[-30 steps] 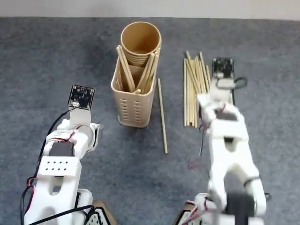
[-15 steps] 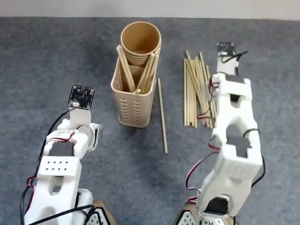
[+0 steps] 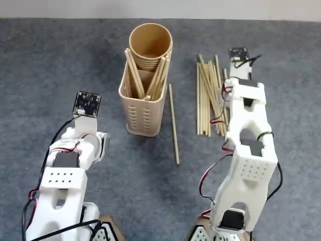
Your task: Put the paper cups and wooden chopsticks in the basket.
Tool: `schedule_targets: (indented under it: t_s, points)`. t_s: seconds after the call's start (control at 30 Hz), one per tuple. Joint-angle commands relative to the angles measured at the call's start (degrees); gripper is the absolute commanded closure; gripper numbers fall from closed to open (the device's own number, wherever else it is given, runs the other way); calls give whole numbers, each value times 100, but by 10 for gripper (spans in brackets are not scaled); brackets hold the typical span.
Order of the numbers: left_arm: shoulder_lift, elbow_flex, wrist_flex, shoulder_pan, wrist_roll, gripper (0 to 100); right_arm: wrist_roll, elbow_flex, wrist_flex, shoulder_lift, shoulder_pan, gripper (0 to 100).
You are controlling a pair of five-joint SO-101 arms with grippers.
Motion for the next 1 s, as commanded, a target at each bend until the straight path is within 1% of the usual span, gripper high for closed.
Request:
schedule_targets:
  t_s: [0.0,0.17,0.27,0.37,0.47,0.53,0.63,0.83,0.97]
  points:
    - [-101,-13,-97,154,9,800,26,-154,31,-760,-4,827]
    - [-101,-13,-97,154,9,800,70,382,145,-857,-251,827]
    - [-101,-13,-97,154,9,800,70,743,-303,-857,-268,827]
    - [-101,-13,-88,154,9,800,97,1033,-541,-857,-268,828]
    - [-101,-13,-88,154,9,800,413,1138,-585,-848,-268,830]
    - [-101,-13,-88,154,9,800,475,1191,-585,-848,-268,861]
    - [-101,-13,-88,154,9,800,484,1200,-576,-848,-268,991]
    - [-101,-13,-88,154,9,800,501,1174,-541,-1007,-295,993]
    - [-101,-13,-88,154,9,800,475,1165,-541,-1965,-259,993]
